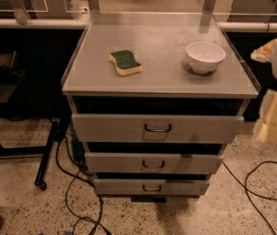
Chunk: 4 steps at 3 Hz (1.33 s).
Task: Open middle drawer
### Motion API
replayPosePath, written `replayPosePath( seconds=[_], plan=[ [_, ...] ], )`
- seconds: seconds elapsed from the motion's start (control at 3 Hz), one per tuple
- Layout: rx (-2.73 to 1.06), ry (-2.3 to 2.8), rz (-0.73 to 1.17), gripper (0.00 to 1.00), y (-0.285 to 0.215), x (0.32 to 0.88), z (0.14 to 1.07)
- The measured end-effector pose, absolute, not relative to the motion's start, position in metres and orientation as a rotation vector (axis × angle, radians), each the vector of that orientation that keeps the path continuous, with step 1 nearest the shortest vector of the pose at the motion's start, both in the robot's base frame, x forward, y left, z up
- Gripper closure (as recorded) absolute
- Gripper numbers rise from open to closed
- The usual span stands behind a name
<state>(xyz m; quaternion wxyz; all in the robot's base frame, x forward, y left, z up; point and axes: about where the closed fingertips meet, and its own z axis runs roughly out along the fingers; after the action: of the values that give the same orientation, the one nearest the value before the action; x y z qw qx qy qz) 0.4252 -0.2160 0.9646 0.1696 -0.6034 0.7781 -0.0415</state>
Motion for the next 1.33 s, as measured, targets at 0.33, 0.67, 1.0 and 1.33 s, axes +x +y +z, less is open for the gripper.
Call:
replayPosePath(
  seconds=[0.33,0.67,1.0,1.33],
  plan=[
    [-1.752,2.273,-0.047,0.0,-0.217,0.396,0.886],
    [-1.786,2.337,0.045,0.0,-0.213,0.375,0.819],
    [-1.79,2.342,0.048,0.0,-0.213,0.372,0.817],
    [-1.796,2.345,0.118,0.0,-0.208,0.366,0.8]
  ],
)
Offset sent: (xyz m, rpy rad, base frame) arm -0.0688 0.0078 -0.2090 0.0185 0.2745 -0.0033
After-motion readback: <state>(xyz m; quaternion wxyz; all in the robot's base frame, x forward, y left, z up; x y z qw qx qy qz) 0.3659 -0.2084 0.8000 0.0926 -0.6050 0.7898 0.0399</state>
